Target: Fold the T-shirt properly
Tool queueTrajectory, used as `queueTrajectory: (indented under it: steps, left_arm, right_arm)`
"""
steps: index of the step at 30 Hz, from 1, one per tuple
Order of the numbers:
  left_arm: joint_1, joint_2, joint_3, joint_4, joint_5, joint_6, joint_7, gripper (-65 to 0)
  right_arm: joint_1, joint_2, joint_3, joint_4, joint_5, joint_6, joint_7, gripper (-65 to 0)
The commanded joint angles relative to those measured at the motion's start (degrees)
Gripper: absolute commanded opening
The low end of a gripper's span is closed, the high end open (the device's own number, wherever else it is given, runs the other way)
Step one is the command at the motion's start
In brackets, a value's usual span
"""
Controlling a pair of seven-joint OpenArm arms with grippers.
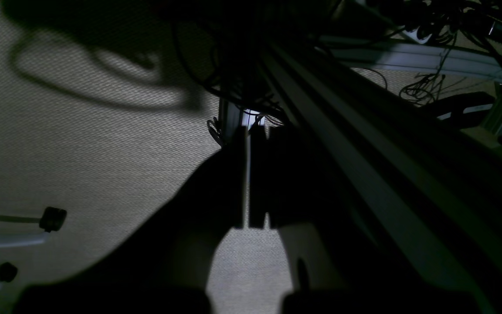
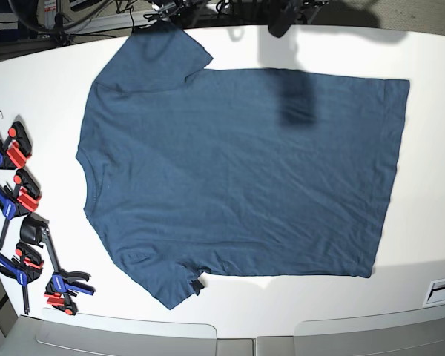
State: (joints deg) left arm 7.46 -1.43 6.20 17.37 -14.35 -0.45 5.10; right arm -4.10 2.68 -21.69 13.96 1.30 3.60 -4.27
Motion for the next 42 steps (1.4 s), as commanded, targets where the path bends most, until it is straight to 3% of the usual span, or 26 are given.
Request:
queueTrajectory:
  steps: [1,31,42]
  left_arm:
    - [0.31,0.44,0.17,0.37,-0.11,-0.22,-0.20,-65.0]
    - [6.05,-1.62,0.17,8.66,-0.11,-0.20,0.26,-65.0]
    - [9.81,-4.04,0.17,10.49,-0.11,-0.20,0.87,-65.0]
  right_arm:
    - [0.11,0.04,-0.07,0.33,-0.07,-0.20,0.39,-65.0]
    - [0.07,0.26,-0.07,0.33,-0.07,-0.20,0.11,-65.0]
    - [-2.97,4.42,-0.07,1.09,-0.04,-0.22,-1.07,-65.0]
